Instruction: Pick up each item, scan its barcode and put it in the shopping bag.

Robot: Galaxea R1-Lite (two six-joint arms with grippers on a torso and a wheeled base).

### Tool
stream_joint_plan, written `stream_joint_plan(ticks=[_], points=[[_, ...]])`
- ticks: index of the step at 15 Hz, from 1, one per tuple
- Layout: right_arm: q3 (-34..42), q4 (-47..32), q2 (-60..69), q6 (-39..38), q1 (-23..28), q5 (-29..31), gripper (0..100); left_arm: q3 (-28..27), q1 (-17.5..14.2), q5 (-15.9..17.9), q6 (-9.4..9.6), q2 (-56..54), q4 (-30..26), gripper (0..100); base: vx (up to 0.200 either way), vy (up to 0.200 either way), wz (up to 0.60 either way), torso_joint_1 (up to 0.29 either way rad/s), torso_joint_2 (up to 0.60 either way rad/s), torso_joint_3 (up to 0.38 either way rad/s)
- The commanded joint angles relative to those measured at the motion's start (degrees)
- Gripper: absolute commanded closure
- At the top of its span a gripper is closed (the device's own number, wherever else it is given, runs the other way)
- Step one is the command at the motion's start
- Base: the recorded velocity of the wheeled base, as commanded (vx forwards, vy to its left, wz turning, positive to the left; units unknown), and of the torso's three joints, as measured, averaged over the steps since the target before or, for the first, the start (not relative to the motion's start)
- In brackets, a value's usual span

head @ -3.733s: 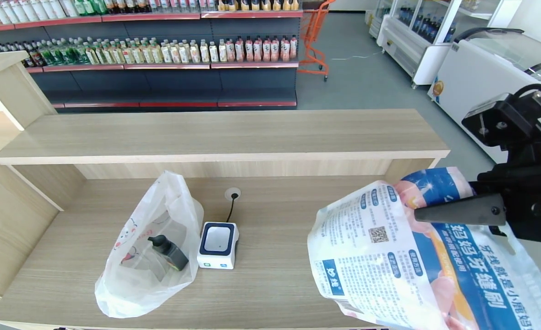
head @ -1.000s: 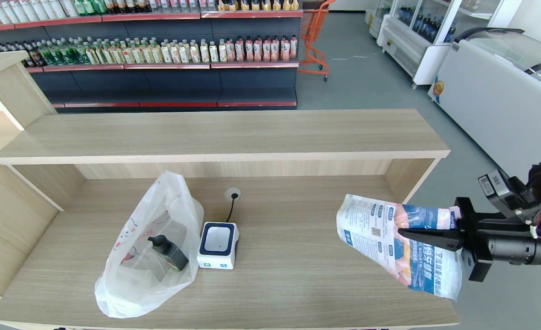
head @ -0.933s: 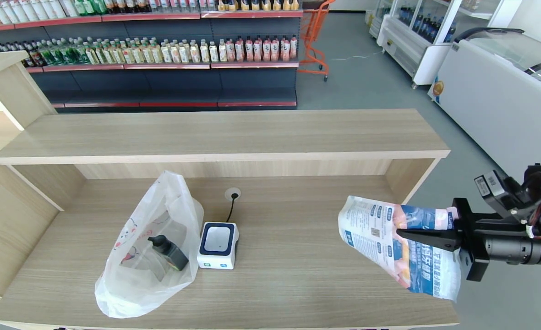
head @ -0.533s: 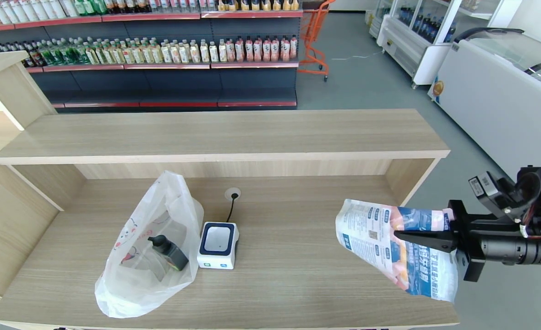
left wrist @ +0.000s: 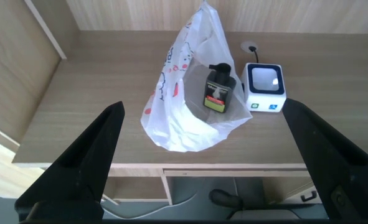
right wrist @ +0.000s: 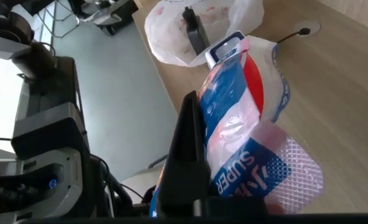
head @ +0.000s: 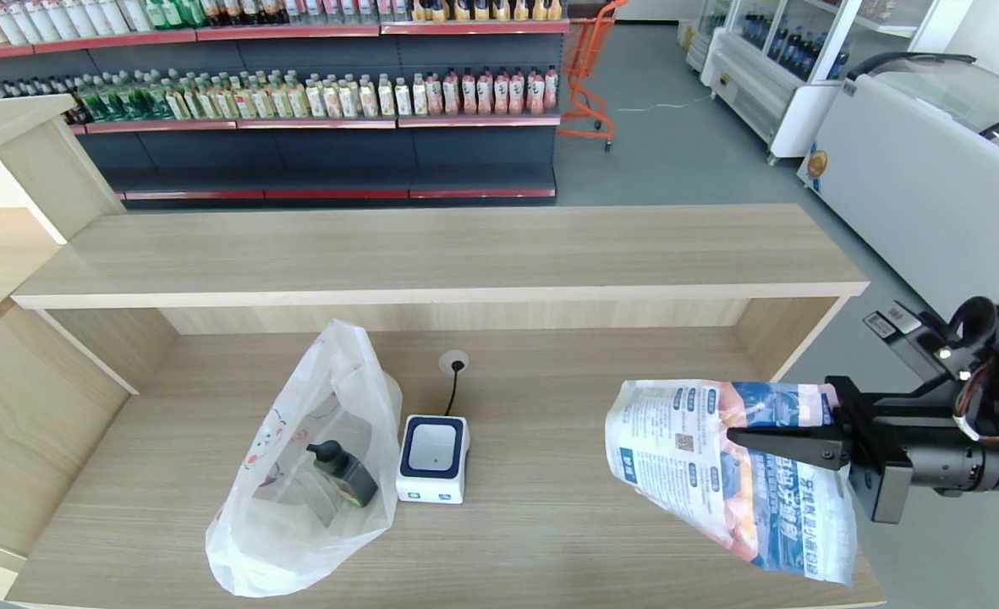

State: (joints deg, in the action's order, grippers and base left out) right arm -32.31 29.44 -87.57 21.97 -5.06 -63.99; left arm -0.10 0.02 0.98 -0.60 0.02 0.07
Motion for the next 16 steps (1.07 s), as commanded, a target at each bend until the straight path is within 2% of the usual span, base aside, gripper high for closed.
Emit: stream_joint_plan(ticks=[1,8,10,14,16], points=[[-0.21,0.09,0.29,0.01,-0.48,0.00,100,0.01,-0.02,-0.01,-0.02,-0.02,0.01,0,0.000,0.200,0.00,0.002,0.00,0.007],[0.05,0.18,-2.43,0.44,-0.65,0.62,100,0.01,-0.02,-0.01,0.25,-0.02,0.01,0,0.000,0.200,0.00,0.001,0.00,0.003],[-0.57,0.62,-4.46,1.41,-0.65,2.82,100,0.01,-0.02,0.08,0.25,-0.02,0.01,0,0.000,0.200,0.00,0.005,0.00,0.002],[-3.03,1.67,-8.41,2.20,-1.01,5.54,100,0.01,-0.02,0.08,0.25,-0.02,0.01,0,0.000,0.000,0.00,0.000,0.00,0.000],[-4.26,1.76,-11.40,5.54,-1.27,6.33,100,0.01,-0.02,0.08,0.25,-0.02,0.01,0,0.000,0.000,0.00,0.000,0.00,0.000]])
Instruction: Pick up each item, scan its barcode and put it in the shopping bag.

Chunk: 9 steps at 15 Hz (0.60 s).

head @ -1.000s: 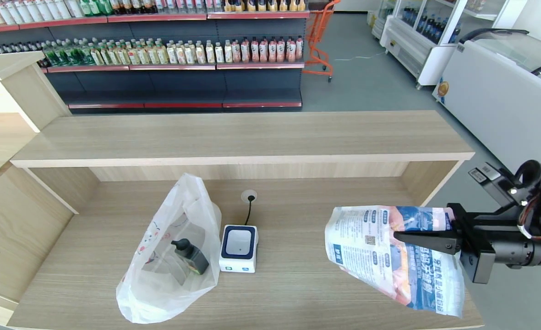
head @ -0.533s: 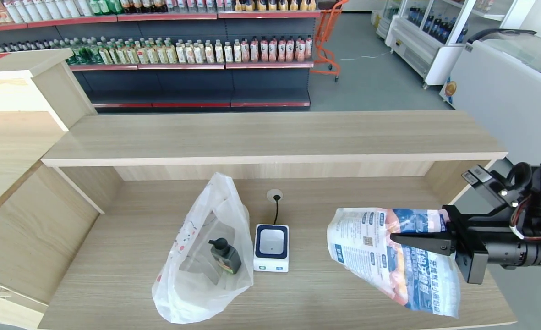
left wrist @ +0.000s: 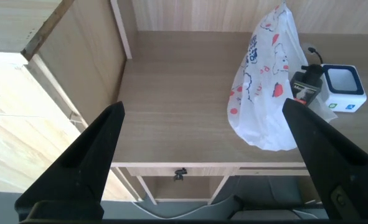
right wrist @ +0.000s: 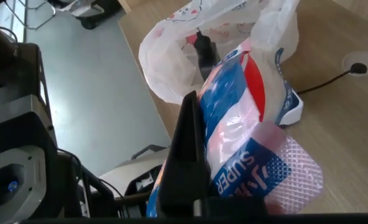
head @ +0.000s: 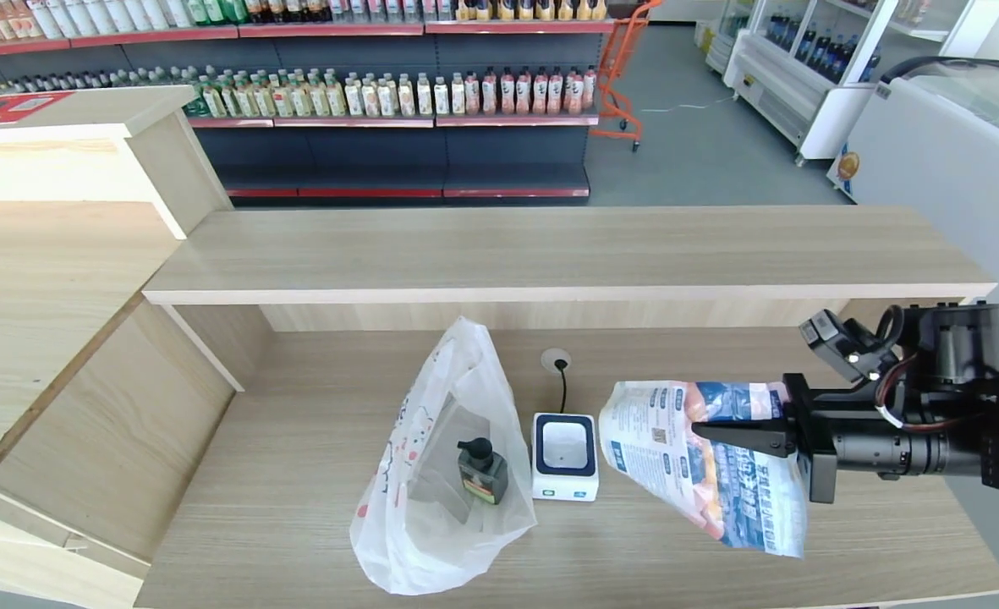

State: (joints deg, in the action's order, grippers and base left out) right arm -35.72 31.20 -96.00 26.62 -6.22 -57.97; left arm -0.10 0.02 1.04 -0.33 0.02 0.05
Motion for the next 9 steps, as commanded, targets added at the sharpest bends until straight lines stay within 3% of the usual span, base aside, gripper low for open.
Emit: stream_joint_plan(ticks=[1,9], points=[[-1.99,-0.08,-4.81,3.35,-0.02,0.31,100,0.01,-0.02,0.02,-0.02,-0.02,0.04,0,0.000,0.000,0.00,0.000,0.00,0.000],[-13.94,-0.08,-19.66,18.20,-1.96,-0.22,100,0.01,-0.02,0.02,-0.02,-0.02,0.04,0,0.000,0.000,0.00,0.000,0.00,0.000]])
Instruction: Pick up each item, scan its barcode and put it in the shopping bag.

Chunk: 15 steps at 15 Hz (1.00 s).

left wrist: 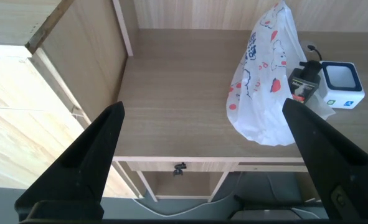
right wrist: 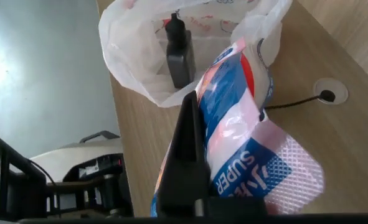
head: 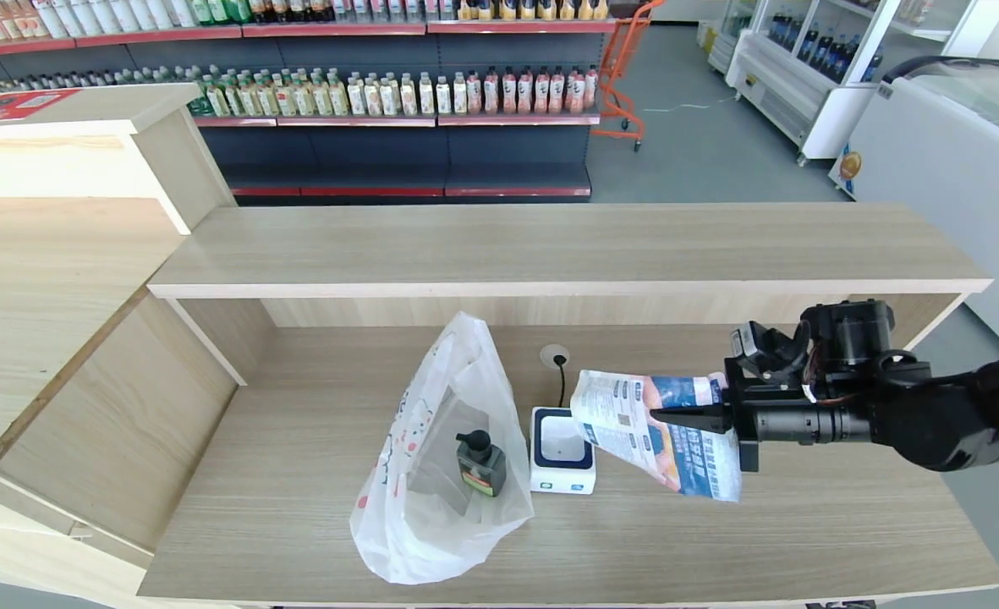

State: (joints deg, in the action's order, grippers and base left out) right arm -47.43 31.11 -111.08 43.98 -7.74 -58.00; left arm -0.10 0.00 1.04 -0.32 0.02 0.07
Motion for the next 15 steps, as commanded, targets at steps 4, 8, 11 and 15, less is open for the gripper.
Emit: stream_joint_plan(ticks=[4,8,11,15], points=[[-6.71,0.00,-9.51,4.53,-1.84,-0.62,100,0.01,0.00,0.02,-0.03,-0.02,0.01,0,0.000,0.000,0.00,0.000,0.00,0.000],[-9.70,0.00,-12.49,8.75,-3.16,-1.50,100,0.01,0.00,0.02,-0.03,-0.02,0.01,0,0.000,0.000,0.00,0.000,0.00,0.000],[-10.66,0.00,-13.90,12.53,-3.07,-2.38,100,0.01,0.00,0.02,-0.03,-0.02,0.01,0,0.000,0.000,0.00,0.000,0.00,0.000],[-11.80,-0.09,-16.54,19.47,-2.19,-2.82,100,0.01,0.00,0.02,-0.03,-0.02,0.01,0,0.000,0.000,0.00,0.000,0.00,0.000]])
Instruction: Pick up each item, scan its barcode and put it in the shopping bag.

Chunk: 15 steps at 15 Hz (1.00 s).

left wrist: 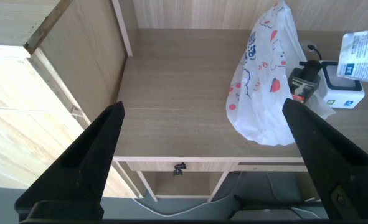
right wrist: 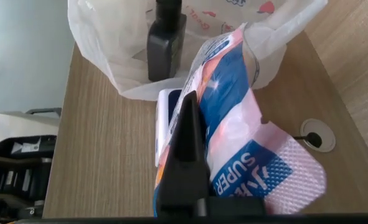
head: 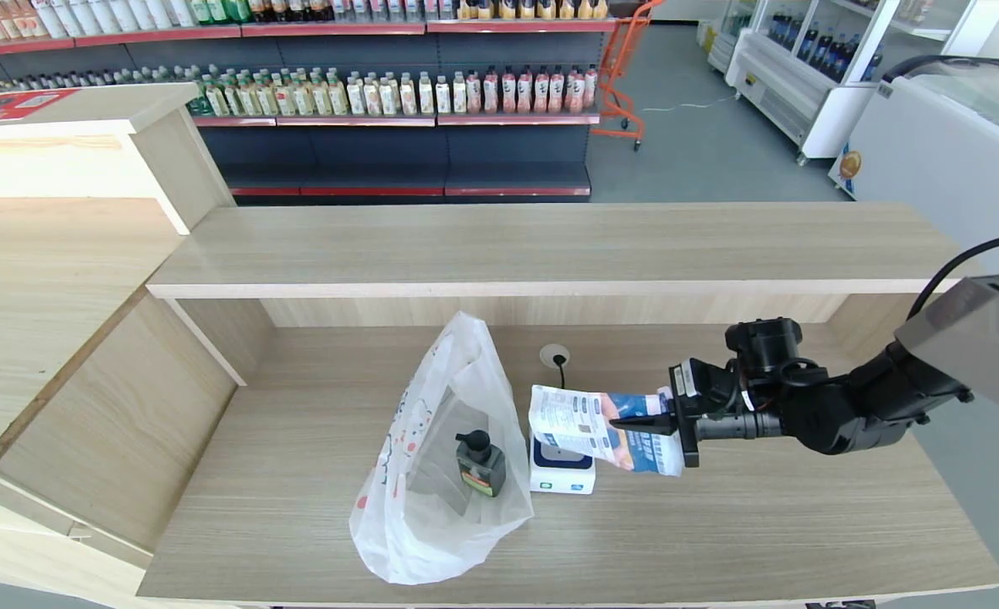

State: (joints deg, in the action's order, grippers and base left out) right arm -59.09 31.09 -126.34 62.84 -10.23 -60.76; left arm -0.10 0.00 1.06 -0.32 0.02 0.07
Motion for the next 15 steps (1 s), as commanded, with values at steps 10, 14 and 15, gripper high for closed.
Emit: stream_joint_plan(ticks=[10,14,15], points=[[0.20,-0.24,-1.89,2.81,1.70,-0.77,100,0.01,0.00,-0.01,-0.03,-0.02,0.01,0,0.000,0.000,0.00,0.000,0.00,0.000],[0.64,-0.32,-1.36,2.90,2.32,-0.85,100,0.01,0.00,-0.01,-0.03,-0.02,0.01,0,0.000,0.000,0.00,0.000,0.00,0.000],[0.73,-0.32,-1.19,2.99,2.58,-0.85,100,0.01,0.00,-0.01,-0.03,-0.02,0.01,0,0.000,0.000,0.00,0.000,0.00,0.000]])
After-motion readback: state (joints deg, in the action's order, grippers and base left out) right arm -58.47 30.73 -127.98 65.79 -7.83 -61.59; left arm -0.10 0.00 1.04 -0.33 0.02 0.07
